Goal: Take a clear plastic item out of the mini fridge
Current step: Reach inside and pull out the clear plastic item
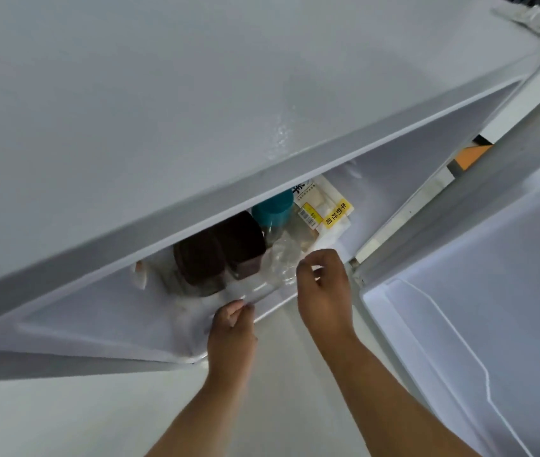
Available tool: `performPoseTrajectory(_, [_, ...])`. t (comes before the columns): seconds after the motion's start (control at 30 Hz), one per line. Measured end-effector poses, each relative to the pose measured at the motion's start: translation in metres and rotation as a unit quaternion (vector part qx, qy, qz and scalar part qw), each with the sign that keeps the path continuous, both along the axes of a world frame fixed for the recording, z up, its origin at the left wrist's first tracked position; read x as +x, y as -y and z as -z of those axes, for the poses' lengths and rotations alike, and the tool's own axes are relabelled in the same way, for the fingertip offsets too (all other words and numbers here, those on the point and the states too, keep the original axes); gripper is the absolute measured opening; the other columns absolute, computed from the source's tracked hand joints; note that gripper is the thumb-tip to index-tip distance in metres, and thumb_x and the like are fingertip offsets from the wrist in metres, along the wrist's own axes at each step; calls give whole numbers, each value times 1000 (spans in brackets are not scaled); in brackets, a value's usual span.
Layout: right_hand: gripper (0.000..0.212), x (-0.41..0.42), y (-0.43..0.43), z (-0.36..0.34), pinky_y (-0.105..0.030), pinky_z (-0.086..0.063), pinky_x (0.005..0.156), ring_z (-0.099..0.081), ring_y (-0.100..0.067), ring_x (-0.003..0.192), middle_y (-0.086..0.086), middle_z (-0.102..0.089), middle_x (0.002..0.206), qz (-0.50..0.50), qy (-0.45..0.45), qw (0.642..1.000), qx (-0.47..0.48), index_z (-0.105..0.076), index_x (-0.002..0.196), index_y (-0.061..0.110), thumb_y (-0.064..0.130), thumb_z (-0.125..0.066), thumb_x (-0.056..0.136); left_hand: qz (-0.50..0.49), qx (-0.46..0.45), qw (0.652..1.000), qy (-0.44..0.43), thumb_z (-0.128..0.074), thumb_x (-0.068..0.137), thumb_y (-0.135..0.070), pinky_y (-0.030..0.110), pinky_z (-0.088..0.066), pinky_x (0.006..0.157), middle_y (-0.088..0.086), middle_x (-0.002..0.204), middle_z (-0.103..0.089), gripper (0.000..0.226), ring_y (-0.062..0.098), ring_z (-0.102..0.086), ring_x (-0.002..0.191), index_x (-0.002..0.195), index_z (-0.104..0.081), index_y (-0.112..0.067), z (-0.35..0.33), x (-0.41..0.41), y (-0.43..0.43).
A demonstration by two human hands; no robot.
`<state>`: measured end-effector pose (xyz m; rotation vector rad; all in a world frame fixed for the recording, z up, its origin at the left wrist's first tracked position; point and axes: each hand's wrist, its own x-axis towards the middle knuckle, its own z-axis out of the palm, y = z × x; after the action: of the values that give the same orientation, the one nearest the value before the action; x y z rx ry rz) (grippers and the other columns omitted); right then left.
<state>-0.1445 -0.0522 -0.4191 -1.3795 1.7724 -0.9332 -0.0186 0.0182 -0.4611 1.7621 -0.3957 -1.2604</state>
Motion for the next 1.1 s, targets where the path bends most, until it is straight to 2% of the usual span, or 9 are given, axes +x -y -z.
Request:
performPoseTrajectory(0.1, [37,-21,22,16,-22,-39,55,-55,-3,59,13,-56,75,64,73,983,154,-49,81,29,65,-56,85,20,-27,997,-71,-61,87,-54,50,-53,103,-5,112,-70,25,21,-66,110,104,-65,-35,-4,-5,29])
performPoseTrajectory(0.23, [67,-21,40,25,-31,-39,65,-52,-17,64,0,-53,71,20,113,977,180,-49,79,14,79,-55,68,3,-13,992,-124,-66,92,-58,45,-55,100,-8,117,-75,37,17,-70,112,121,-66,-36,1,-17,58])
performPoseTrajectory(0.3, [61,-19,37,28,-26,-38,59,-54,-5,65,13,-57,75,40,31,990,128,-50,85,22,81,-56,72,-11,-7,992,-128,-67,91,-58,42,-55,97,-14,105,-77,32,16,-71,107,113,-67,-35,3,-19,63])
performPoseTrajectory(0.43, [48,-14,25,30,-15,-38,64,-54,-2,90,18,-60,109,-15,-164,982,-98,-51,111,40,73,-61,78,-29,-6,995,-97,-58,102,-41,55,-54,103,3,112,-72,23,27,-70,106,113,-64,-21,8,-14,60])
performPoseTrajectory(0.57, [85,-2,37,26,-38,-60,72,-68,-23,106,6,-57,143,-175,-274,942,-85,-36,146,36,72,-68,76,-5,-2,999,-50,-54,104,-17,56,-54,105,11,120,-73,15,32,-71,112,111,-67,-21,10,-10,56])
performPoseTrajectory(0.67, [79,0,42,21,-42,-61,77,-70,-30,108,2,-54,149,-216,-304,926,-54,-34,151,35,57,-73,85,64,-11,997,39,-53,100,-10,36,-54,103,-2,115,-74,25,23,-71,111,100,-68,-29,10,-9,53])
performPoseTrajectory(0.77, [68,-13,34,12,-39,-59,73,-71,-28,102,4,-57,145,-192,-273,939,-89,-41,146,33,50,-72,88,185,-25,949,255,-64,96,-21,3,-41,72,-20,100,-68,17,7,-64,97,98,-65,-37,6,-6,43])
performPoseTrajectory(0.93, [71,-50,-2,-3,-27,-53,66,-71,-16,89,9,-59,139,-139,-258,951,-99,-38,148,38,58,-70,87,331,-91,814,468,-78,87,-33,33,-57,77,5,126,-66,43,27,-72,97,125,-64,-21,-3,-10,45])
performPoseTrajectory(1.1, [70,-72,-35,0,-23,-51,69,-71,-17,94,11,-62,136,-96,-252,961,-58,-47,144,35,60,-71,84,452,-20,692,563,-68,88,-56,39,-57,93,9,166,-32,84,32,-63,125,156,-29,-24,-8,-29,76])
